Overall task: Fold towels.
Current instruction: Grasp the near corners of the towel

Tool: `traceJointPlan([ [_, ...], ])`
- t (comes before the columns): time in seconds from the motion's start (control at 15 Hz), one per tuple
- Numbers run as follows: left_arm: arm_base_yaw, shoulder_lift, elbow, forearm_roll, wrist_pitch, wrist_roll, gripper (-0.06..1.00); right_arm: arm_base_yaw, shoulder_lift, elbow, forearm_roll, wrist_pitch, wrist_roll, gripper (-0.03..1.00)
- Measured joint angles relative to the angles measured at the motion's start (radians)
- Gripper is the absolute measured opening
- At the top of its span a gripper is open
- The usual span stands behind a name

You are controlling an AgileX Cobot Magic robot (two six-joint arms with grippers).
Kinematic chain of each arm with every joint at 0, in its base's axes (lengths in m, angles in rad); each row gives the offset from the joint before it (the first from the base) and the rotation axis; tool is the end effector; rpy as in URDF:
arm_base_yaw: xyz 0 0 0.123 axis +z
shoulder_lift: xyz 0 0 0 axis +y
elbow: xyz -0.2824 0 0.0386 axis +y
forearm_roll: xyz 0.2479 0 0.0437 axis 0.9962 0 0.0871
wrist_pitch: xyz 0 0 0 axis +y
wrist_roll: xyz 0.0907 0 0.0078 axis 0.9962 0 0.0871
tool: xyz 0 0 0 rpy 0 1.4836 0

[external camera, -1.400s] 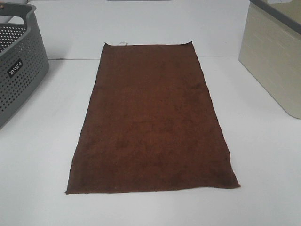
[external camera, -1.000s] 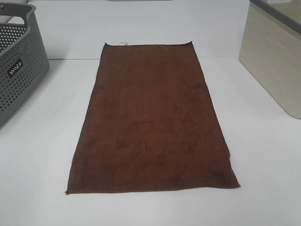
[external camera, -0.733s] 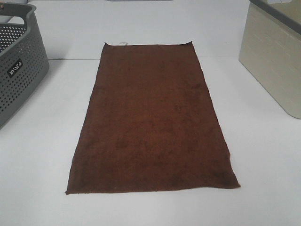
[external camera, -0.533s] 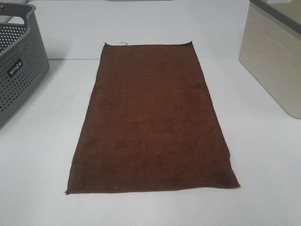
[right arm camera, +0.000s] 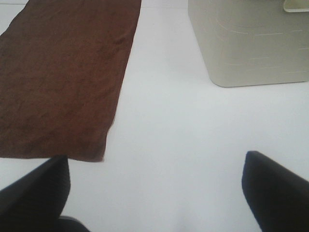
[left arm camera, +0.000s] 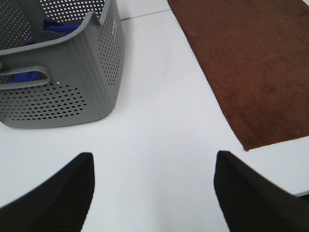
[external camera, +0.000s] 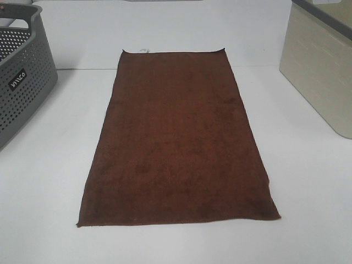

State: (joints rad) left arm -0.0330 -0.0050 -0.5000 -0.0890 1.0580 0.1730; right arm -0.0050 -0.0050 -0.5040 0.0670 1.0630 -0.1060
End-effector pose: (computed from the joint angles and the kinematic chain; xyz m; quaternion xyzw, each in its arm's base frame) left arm -0.0059 -0.0069 0.2776 0.0892 0.8457 -0.0077 0.5261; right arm -0.0062 0.0054 0.2782 -0.0444 0.8498 0.0043 0.5251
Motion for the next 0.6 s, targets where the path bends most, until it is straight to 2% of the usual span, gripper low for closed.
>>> traceJointPlan([
  [0.6, 0.000, 0.000, 0.000, 0.000, 0.000, 0.000, 0.67, 0.000, 0.000, 0.000, 0.000, 0.000, 0.000, 0.91],
])
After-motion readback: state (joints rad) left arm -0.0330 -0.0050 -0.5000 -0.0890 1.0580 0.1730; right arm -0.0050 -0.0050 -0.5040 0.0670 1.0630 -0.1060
